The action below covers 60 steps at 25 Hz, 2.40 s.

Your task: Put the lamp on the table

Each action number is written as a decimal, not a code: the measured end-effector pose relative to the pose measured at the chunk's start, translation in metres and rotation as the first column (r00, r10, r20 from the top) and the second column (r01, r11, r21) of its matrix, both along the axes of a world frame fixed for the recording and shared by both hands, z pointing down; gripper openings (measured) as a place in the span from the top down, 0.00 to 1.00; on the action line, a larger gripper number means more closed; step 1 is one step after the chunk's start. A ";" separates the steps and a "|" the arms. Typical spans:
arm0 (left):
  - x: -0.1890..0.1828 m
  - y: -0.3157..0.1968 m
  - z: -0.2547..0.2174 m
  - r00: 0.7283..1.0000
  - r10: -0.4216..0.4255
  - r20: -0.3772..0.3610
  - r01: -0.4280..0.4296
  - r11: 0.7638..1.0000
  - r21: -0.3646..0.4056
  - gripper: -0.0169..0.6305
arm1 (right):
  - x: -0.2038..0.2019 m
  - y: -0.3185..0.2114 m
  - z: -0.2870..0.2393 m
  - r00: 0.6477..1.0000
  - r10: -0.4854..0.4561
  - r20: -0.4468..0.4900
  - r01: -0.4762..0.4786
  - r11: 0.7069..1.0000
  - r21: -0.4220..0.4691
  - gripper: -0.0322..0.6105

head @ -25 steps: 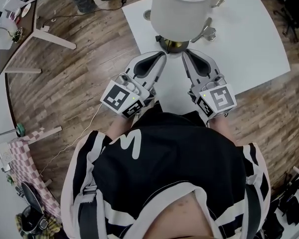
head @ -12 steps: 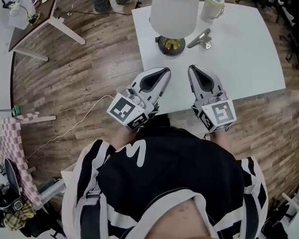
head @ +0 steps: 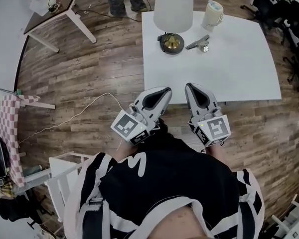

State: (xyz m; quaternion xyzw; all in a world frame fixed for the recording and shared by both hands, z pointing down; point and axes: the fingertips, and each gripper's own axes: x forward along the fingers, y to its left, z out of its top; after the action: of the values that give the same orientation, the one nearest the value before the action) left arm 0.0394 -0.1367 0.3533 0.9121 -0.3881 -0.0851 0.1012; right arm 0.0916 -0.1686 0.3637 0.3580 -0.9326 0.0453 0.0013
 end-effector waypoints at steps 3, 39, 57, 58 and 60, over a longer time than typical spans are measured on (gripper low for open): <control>0.005 0.022 -0.004 1.000 -0.023 -0.020 0.023 1.000 0.006 0.96 | 0.004 0.018 -0.008 1.000 -0.009 0.012 0.009 1.000 0.013 0.92; -0.040 0.179 -0.013 0.986 -0.141 -0.090 0.140 0.990 -0.014 0.96 | -0.033 0.156 -0.006 0.994 -0.081 0.067 0.086 0.994 -0.069 0.92; -0.042 0.391 -0.033 0.996 -0.076 -0.046 0.079 0.994 0.074 0.96 | -0.028 0.371 -0.032 0.996 0.014 0.091 -0.016 1.000 0.023 0.92; -0.041 0.397 -0.035 0.996 -0.074 -0.045 0.077 0.994 0.080 0.96 | -0.025 0.378 -0.035 0.996 0.019 0.091 -0.022 0.999 0.029 0.92; -0.036 0.409 -0.037 0.996 -0.071 -0.046 0.075 0.993 0.089 0.96 | -0.018 0.390 -0.038 0.995 0.029 0.091 -0.032 0.999 0.035 0.92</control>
State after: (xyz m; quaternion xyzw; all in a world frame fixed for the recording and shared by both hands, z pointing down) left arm 0.0031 0.2718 0.3166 0.8990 -0.4145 -0.1257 0.0648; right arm 0.0732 0.2215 0.3261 0.3699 -0.9267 0.0446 -0.0483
